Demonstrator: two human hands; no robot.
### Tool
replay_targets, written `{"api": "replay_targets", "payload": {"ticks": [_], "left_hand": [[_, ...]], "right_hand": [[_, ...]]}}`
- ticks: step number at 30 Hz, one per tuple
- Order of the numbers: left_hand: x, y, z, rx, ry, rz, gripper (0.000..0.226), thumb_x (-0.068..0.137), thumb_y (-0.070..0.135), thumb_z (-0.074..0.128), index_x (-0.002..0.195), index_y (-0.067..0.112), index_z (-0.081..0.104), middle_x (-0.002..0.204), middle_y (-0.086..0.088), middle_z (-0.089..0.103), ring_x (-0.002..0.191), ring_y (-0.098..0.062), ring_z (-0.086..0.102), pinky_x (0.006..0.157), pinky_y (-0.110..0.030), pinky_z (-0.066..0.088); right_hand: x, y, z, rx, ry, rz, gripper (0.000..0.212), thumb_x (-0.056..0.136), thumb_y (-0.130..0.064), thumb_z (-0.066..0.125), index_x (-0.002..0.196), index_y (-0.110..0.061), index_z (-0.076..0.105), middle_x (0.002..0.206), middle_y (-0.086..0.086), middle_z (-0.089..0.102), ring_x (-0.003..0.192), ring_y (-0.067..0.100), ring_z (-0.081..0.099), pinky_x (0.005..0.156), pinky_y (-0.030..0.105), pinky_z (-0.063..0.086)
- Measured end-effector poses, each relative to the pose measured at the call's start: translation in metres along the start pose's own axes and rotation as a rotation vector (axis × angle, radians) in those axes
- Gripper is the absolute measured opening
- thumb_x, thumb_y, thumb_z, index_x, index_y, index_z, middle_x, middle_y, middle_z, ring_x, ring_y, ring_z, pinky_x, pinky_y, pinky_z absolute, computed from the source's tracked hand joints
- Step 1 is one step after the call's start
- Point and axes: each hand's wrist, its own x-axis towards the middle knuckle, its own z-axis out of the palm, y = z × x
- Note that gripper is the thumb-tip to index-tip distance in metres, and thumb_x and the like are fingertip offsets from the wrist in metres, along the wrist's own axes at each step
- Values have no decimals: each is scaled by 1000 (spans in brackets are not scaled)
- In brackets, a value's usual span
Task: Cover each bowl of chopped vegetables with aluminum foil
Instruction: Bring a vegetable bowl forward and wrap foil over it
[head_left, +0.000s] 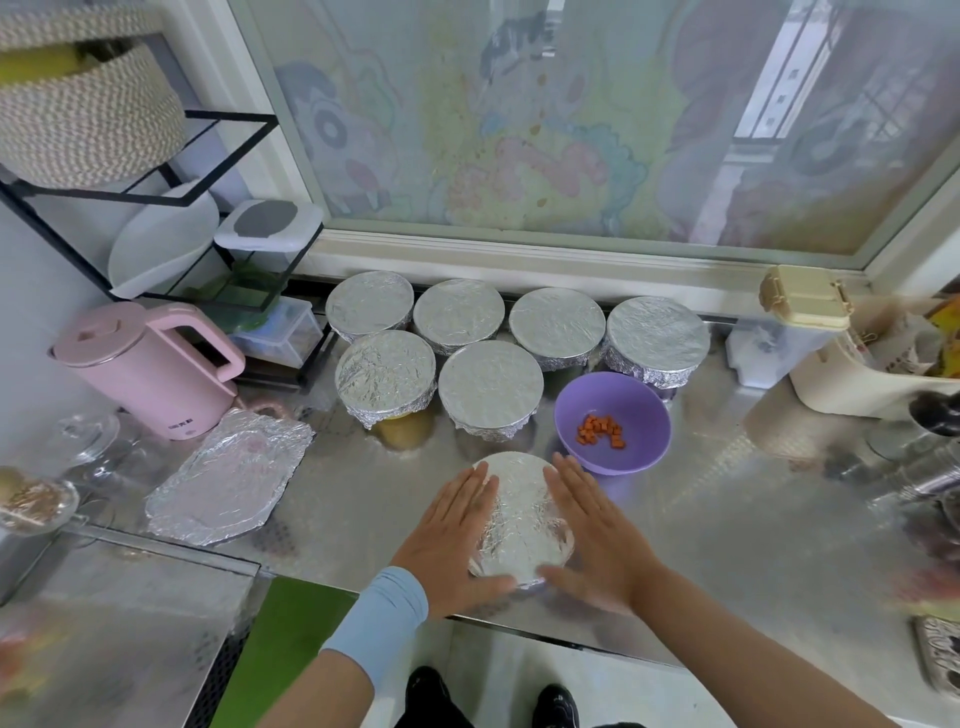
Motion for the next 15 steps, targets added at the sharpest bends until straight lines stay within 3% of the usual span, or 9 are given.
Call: {"api": "replay_targets", "payload": {"ticks": [3,5,8,11,13,15], "left_hand": [[17,5,-3,-153,166,-84,76,91,61,25,156,24,10,163,7,-6,149,-9,-9,123,-35,2],[28,13,1,-360,296,-251,64,97,49,23,154,23,21,162,7,12,149,-9,8,122,-29,8],[33,25,6,-828,425,-588,45,105,33,31,149,27,36,154,8,35,140,-9,30,115,-24,19],[37,31,7,-1258,486,-802,38,103,37,30,128,37,58,135,9,56,125,-15,49,111,-35,36],[40,32,7,-1353,494,-868,36,99,41,34,115,38,66,123,9,63,116,-19,57,106,-44,44],[42,28,7,-1399,500,-880,35,95,41,37,108,36,69,115,9,68,110,-19,61,102,-47,48]], "right_hand": [[-7,-2,0,348,182,262,69,92,-46,50,152,-23,26,159,-8,21,146,7,17,119,29,17],[-5,-12,4,595,267,534,50,96,-32,48,145,-31,36,151,-10,36,137,7,34,114,30,27],[4,-31,13,988,294,856,45,103,-23,42,147,-28,38,149,-11,40,135,5,36,114,29,26],[16,-42,26,1192,320,959,41,104,-24,38,144,-26,44,144,-8,48,133,12,43,117,40,30],[22,-49,33,1217,359,979,36,103,-23,35,135,-29,51,131,-5,59,122,15,54,108,44,41],[25,-54,34,1217,404,1008,33,104,-21,34,127,-29,56,119,-2,64,111,15,59,99,39,47]]}}
